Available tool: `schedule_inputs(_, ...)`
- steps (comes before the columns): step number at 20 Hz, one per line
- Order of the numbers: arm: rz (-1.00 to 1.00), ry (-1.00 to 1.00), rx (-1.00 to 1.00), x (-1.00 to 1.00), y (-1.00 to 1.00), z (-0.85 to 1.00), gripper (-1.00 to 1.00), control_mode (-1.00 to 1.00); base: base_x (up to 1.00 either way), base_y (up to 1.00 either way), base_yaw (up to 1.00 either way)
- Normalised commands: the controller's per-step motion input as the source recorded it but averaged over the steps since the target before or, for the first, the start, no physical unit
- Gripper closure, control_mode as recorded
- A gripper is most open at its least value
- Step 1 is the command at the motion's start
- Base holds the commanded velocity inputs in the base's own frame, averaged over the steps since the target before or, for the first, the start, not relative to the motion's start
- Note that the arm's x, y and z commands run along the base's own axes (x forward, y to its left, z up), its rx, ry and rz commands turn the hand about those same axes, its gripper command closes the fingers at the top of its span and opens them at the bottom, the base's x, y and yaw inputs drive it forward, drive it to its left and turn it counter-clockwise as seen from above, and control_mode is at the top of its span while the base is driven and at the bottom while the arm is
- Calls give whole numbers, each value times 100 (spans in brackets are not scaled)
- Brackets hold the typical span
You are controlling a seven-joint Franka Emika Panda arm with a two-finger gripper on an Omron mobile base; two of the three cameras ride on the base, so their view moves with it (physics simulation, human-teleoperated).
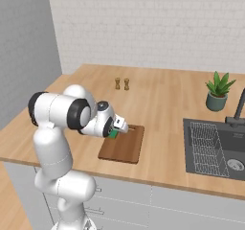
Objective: Pick up the sponge from the counter and clean the cutting board by briefly scrubbing or pressing down on the cutting board. Once finished, release the sponge.
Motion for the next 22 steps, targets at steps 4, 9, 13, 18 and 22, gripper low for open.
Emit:
schedule_inputs(4, 0, 0, 0, 0, 0, -18, 100, -100, 0, 0, 0)
schedule_inputs(9, 0, 0, 0, 0, 0, -6, 100, -100, 0, 0, 0)
schedule_inputs(13, 0, 0, 0, -4, -1, 0, 100, -100, 0, 0, 0)
schedule_inputs(18, 0, 6, 0, -18, -3, -19, 100, -100, 0, 0, 0)
schedule_inputs(22, 0, 10, 0, -25, -4, -31, 100, -100, 0, 0, 0)
